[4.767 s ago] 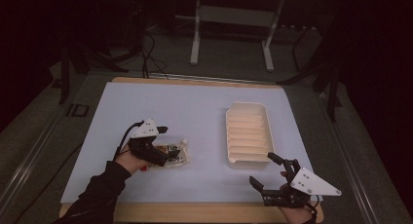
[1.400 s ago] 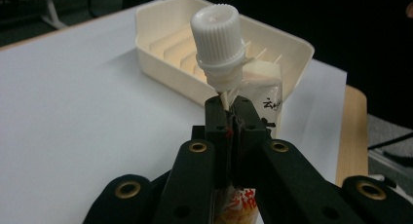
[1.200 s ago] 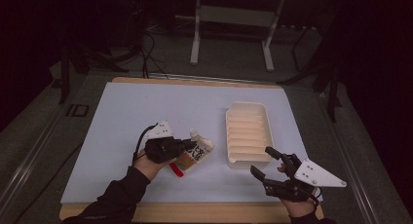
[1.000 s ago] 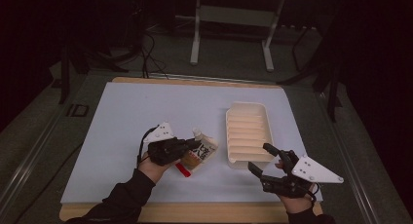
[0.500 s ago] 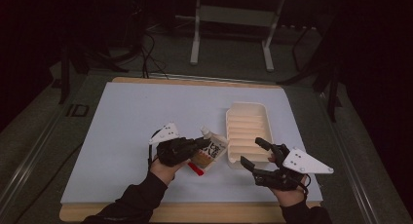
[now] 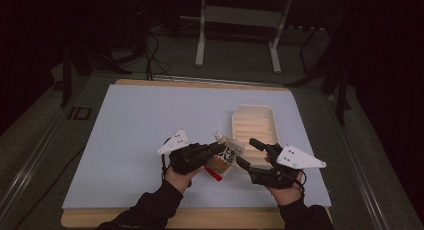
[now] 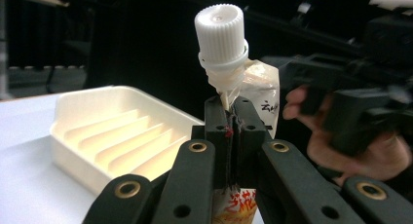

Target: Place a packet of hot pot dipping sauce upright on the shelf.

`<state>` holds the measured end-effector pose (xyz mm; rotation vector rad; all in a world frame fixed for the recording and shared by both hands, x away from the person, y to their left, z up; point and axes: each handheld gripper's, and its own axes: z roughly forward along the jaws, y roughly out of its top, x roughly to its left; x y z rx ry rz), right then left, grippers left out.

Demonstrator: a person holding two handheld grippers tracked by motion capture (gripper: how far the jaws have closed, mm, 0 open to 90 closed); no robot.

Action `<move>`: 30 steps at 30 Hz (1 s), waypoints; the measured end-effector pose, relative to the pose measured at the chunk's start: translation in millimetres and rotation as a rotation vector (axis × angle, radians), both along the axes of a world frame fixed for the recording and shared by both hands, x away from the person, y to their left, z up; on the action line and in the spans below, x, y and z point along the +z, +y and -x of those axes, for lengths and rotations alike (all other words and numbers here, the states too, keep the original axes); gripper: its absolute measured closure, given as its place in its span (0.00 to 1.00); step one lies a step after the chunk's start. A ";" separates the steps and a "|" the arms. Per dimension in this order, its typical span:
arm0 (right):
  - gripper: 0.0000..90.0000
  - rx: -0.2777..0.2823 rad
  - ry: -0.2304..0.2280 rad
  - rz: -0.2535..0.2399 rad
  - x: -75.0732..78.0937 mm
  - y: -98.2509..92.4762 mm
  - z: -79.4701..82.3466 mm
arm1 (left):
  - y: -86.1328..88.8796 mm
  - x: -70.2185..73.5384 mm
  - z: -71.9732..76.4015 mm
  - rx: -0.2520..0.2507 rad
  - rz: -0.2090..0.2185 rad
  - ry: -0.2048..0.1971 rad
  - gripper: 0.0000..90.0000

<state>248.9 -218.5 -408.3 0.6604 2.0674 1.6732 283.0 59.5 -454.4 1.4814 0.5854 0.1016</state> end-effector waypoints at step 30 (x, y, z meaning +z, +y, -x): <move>0.96 0.067 0.105 0.054 12.2 4.2 -13.6 | -12.7 -7.9 4.3 -0.014 0.076 -0.086 0.96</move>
